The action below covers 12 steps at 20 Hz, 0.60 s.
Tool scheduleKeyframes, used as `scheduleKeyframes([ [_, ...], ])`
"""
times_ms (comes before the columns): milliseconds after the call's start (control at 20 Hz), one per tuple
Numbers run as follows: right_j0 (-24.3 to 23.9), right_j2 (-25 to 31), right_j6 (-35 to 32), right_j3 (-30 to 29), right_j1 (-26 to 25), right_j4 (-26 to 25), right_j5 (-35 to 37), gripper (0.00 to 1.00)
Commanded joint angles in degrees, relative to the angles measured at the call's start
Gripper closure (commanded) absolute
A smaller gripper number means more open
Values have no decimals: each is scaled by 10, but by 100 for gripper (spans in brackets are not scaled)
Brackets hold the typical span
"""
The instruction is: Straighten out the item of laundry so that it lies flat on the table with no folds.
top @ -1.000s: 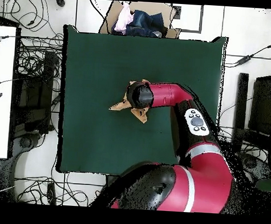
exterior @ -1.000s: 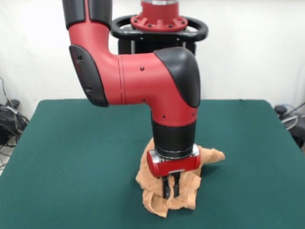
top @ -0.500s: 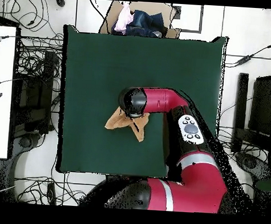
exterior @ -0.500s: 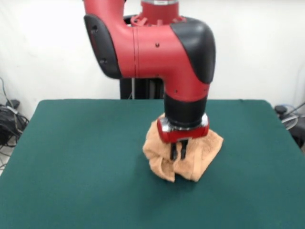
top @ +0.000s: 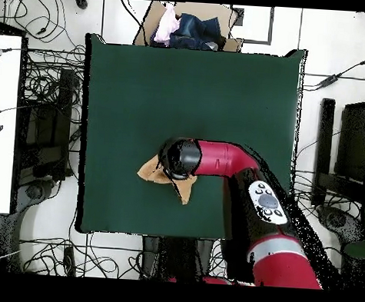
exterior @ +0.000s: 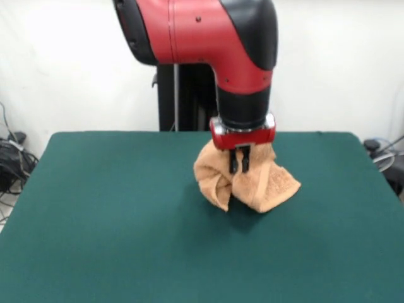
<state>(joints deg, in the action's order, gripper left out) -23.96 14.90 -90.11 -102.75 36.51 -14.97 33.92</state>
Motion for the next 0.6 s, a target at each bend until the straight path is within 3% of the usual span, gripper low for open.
scheduleKeyframes([
  [50, 1, -8, -126, -107, 70, 60, 5, 100],
  [350, -7, -9, -111, -140, 110, 89, 16, 100],
  [600, -6, -24, -101, -147, 149, 111, 81, 100],
])
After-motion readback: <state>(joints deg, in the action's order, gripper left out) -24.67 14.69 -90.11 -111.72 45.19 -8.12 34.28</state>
